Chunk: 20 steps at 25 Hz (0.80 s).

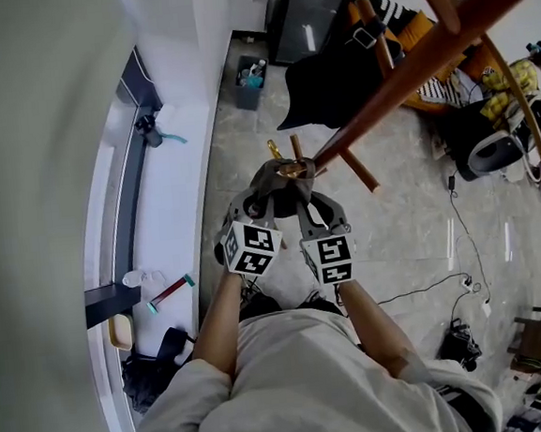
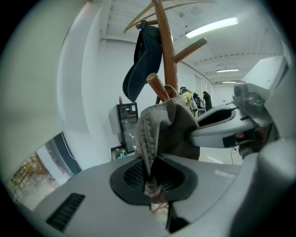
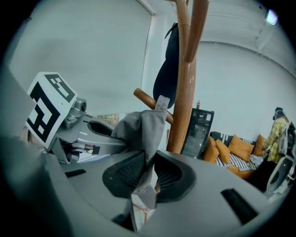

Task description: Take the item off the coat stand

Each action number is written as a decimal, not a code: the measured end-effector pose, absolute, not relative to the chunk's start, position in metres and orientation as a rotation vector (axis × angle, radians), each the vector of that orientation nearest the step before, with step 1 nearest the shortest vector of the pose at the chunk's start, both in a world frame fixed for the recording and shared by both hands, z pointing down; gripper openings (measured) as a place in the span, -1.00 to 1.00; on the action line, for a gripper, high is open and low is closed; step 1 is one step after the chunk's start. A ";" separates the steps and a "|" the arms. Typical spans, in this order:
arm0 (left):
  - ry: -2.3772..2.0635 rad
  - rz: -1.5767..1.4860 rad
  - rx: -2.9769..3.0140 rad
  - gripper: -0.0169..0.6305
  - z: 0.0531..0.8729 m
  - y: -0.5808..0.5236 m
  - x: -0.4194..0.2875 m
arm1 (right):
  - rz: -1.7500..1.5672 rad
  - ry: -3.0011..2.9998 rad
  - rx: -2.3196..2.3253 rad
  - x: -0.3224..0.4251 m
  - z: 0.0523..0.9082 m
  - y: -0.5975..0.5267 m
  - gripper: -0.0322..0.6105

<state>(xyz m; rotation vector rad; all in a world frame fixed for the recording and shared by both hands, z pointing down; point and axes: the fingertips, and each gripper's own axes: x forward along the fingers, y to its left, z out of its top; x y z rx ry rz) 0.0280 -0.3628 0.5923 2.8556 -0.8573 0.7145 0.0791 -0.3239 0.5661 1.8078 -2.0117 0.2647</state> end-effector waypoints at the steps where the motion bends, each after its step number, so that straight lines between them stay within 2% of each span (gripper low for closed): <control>1: -0.872 0.711 2.852 -0.85 0.590 -0.361 0.027 | 0.258 -2.020 1.803 0.078 0.564 -0.323 -0.74; 20: -1.133 0.696 2.773 -0.84 0.561 -0.353 -0.014 | 0.177 -2.210 1.669 0.036 0.534 -0.327 -0.73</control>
